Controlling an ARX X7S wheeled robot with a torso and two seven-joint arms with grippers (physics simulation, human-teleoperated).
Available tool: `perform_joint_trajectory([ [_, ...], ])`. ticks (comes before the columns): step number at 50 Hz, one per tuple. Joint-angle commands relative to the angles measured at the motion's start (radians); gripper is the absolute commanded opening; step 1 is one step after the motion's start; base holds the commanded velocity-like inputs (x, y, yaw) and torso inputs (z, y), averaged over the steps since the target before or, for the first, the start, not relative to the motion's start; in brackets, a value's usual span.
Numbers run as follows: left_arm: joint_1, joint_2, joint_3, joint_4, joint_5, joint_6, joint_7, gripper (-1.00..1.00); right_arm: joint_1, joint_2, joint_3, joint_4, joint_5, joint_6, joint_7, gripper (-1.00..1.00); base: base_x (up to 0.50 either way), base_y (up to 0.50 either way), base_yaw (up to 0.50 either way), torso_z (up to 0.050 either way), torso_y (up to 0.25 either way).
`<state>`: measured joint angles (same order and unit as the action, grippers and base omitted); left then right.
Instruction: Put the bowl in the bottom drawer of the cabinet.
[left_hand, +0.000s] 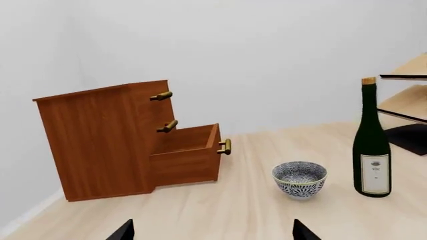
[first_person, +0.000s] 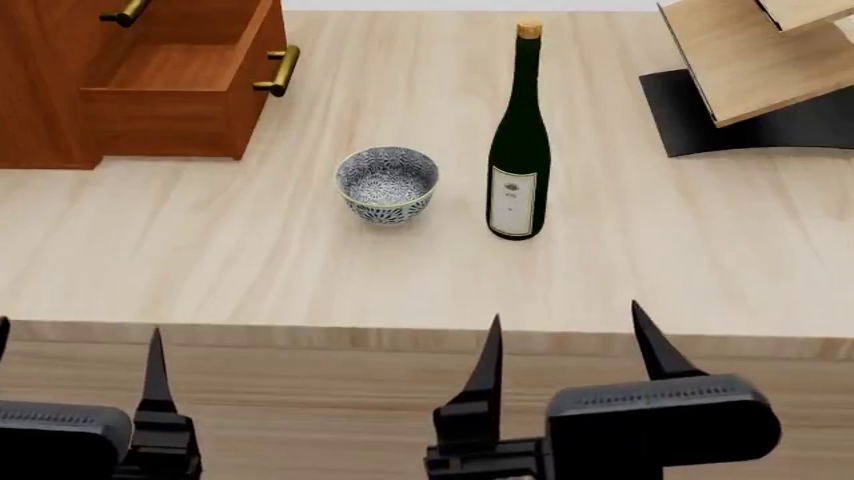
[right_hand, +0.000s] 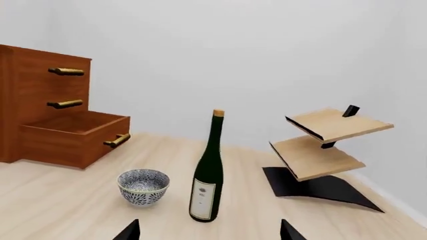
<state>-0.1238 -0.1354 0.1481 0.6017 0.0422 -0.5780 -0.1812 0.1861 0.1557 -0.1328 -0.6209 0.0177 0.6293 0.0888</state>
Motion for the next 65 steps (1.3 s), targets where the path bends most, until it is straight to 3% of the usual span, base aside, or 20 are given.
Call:
perform_joint_trajectory([
  [1, -0.003, -0.015, 0.013, 0.039, -0.001, -0.021, -0.007, 1.00, 0.011, 0.008, 0.006, -0.025, 0.011, 0.013, 0.008, 1.00, 0.00, 0.00, 0.00, 0.000, 0.000],
  [19, -0.015, -0.024, 0.025, 0.023, -0.008, -0.019, -0.023, 1.00, 0.011, 0.015, -0.008, -0.007, 0.012, -0.021, 0.028, 1.00, 0.00, 0.00, 0.00, 0.000, 0.000],
  [65, -0.019, -0.047, 0.050, 0.018, -0.032, -0.011, -0.054, 1.00, 0.009, 0.037, -0.009, -0.034, 0.050, -0.017, 0.056, 1.00, 0.19, 0.07, 0.00, 0.000, 0.000],
])
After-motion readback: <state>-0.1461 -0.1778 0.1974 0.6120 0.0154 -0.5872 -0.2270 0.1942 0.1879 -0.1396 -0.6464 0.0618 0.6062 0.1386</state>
